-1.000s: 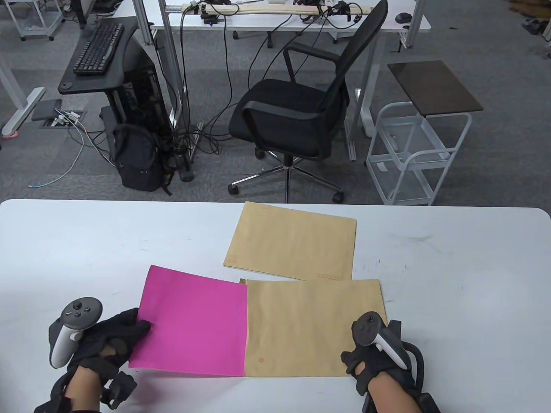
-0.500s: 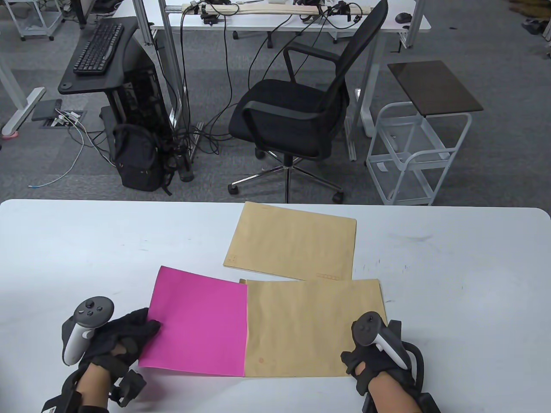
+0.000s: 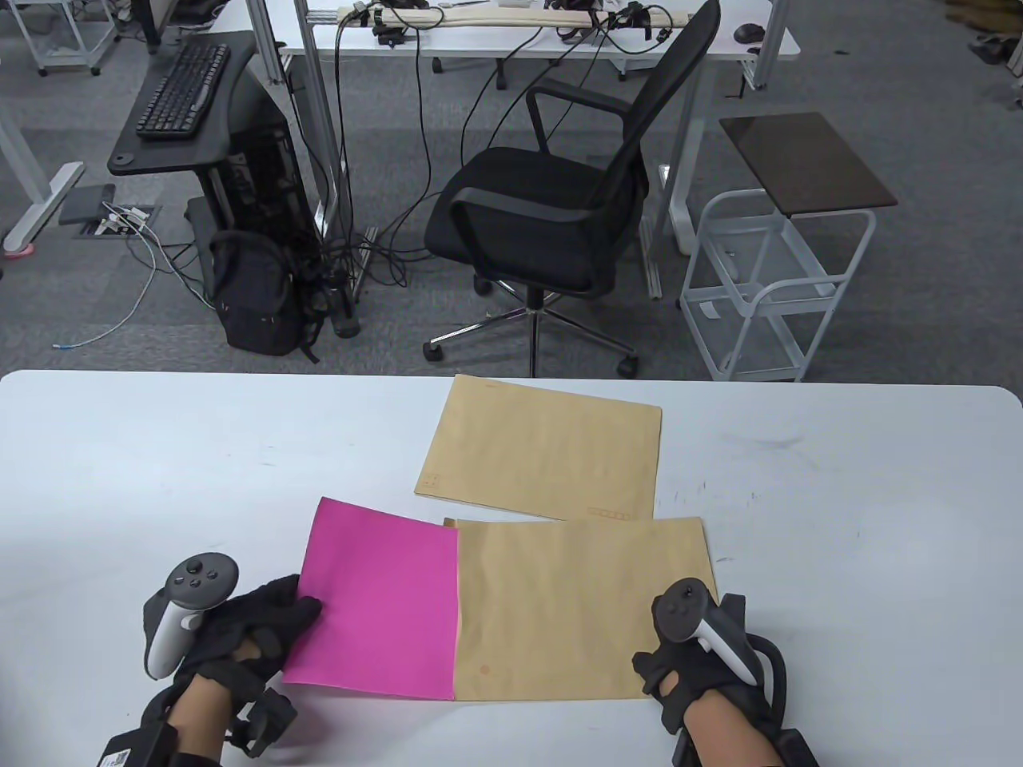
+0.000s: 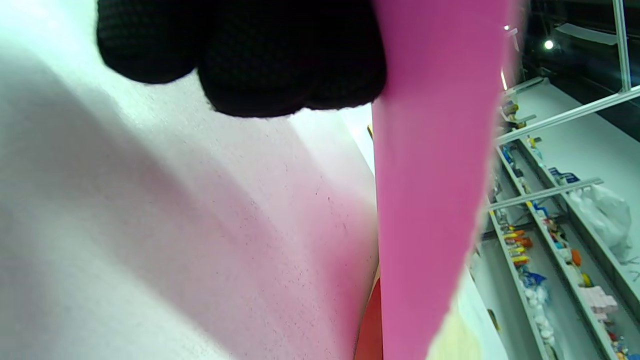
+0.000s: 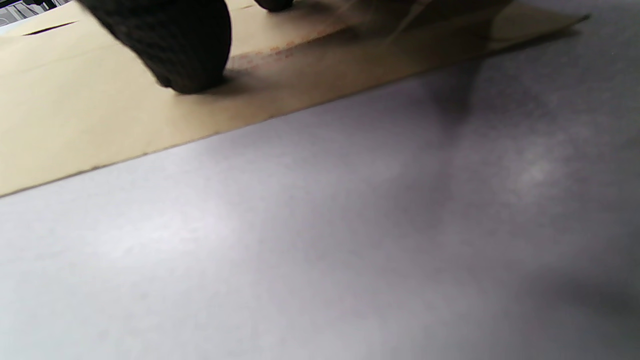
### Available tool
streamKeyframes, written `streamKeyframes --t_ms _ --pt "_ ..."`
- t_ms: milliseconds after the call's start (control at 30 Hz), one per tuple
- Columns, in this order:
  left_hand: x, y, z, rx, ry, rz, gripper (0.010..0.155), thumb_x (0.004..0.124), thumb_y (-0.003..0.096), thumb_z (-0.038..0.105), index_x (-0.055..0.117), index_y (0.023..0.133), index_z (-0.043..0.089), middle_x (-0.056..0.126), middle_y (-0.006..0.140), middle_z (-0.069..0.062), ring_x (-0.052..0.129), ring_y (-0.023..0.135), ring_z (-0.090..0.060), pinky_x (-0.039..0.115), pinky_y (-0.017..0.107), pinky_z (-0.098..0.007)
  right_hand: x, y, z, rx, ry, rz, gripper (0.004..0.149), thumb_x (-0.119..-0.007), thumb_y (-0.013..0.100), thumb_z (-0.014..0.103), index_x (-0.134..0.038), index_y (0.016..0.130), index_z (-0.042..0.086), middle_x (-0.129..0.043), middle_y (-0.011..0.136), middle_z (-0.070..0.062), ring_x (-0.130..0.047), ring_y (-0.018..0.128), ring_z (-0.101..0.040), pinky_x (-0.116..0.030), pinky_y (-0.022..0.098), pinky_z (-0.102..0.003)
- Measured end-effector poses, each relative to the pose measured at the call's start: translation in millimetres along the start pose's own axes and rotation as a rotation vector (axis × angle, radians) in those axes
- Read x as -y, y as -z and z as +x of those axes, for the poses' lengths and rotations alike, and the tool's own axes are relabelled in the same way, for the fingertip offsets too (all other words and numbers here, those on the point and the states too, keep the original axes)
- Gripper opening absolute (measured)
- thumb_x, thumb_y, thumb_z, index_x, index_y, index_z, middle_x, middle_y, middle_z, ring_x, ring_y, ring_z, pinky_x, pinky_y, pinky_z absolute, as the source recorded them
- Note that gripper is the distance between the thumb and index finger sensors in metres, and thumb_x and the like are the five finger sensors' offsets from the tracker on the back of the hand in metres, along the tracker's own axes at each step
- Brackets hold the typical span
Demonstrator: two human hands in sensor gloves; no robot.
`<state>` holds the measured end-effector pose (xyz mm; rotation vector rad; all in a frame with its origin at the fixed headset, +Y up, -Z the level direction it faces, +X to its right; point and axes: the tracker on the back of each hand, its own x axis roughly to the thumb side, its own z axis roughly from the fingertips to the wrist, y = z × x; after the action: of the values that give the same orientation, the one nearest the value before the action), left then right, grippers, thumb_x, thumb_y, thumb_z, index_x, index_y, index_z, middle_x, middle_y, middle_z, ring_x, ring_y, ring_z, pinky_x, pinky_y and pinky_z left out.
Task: Stuff flat paper into A4 envelope
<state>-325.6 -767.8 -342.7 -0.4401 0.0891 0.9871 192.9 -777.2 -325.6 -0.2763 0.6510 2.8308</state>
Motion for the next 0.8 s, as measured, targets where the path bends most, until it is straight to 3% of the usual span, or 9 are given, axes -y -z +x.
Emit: streamKeyframes --t_ms 800 --pt "46.8 9.8 17.5 -0.024 0.09 0.031 0.047 0.076 0.0469 0.038 0.079 0.091 0.02 0.099 0.056 0.01 0.105 0.038 -0.015 0.092 0.041 -0.04 0.5 1.7 1.2 0.014 -0.002 0.004 0.075 -0.083 0.048 0.053 -0.042 0.108 0.034 -0.029 0.11 -0.005 -0.04 0.1 -0.044 -0.048 0.07 -0.062"
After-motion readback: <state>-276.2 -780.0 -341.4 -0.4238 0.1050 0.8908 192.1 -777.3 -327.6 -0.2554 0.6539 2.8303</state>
